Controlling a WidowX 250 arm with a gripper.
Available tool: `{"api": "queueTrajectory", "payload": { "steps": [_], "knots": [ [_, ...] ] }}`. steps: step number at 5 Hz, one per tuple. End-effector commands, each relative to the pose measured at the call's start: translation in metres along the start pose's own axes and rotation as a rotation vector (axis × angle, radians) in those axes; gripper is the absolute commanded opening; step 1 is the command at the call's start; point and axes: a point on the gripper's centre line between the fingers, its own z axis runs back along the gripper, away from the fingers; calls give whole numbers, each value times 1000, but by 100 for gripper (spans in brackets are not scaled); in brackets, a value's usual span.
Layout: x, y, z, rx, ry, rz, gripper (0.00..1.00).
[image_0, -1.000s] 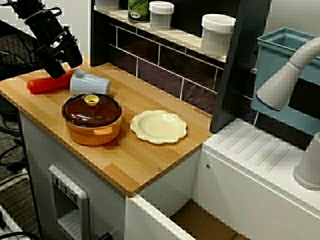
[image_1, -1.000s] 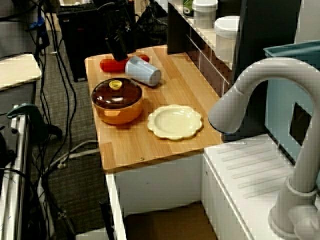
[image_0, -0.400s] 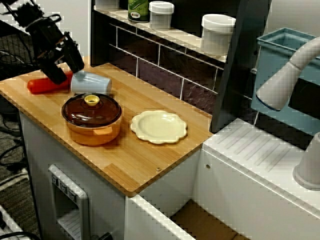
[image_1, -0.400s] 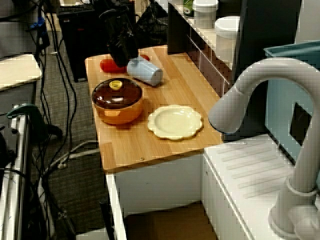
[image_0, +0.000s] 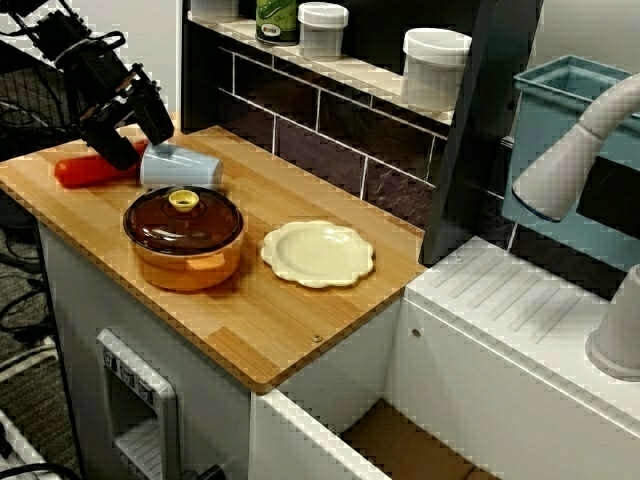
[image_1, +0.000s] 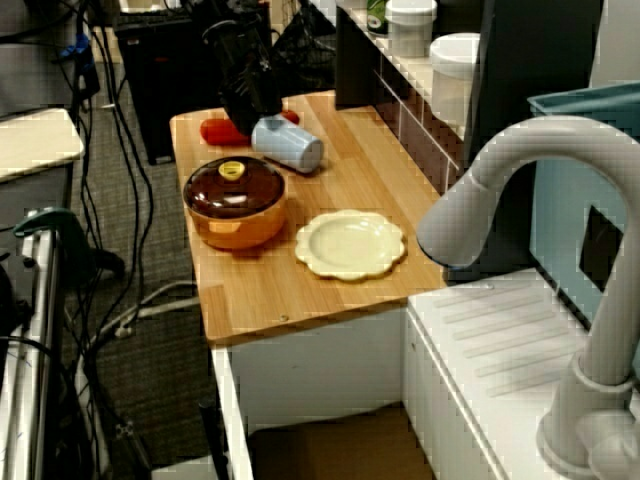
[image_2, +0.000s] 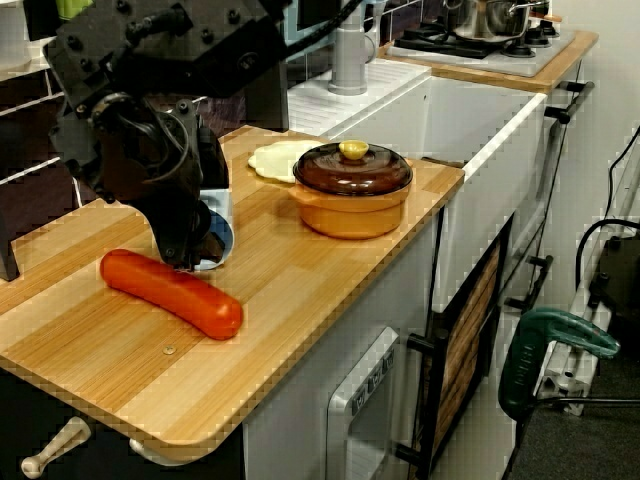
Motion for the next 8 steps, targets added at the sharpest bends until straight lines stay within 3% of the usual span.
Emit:
{"api": "queueTrajectory", "payload": {
  "steps": [1,5,6,7,8],
  "knots": [
    [11,-10,12,-13,-28,-16,100],
    [5,-32,-8,17,-9,-34,100],
    [7,-39,-13,10,18,-30,100],
    [7,-43,-14,28,12,-42,0],
    [6,-44,-15,42,22,-43,0]
  ]
}}
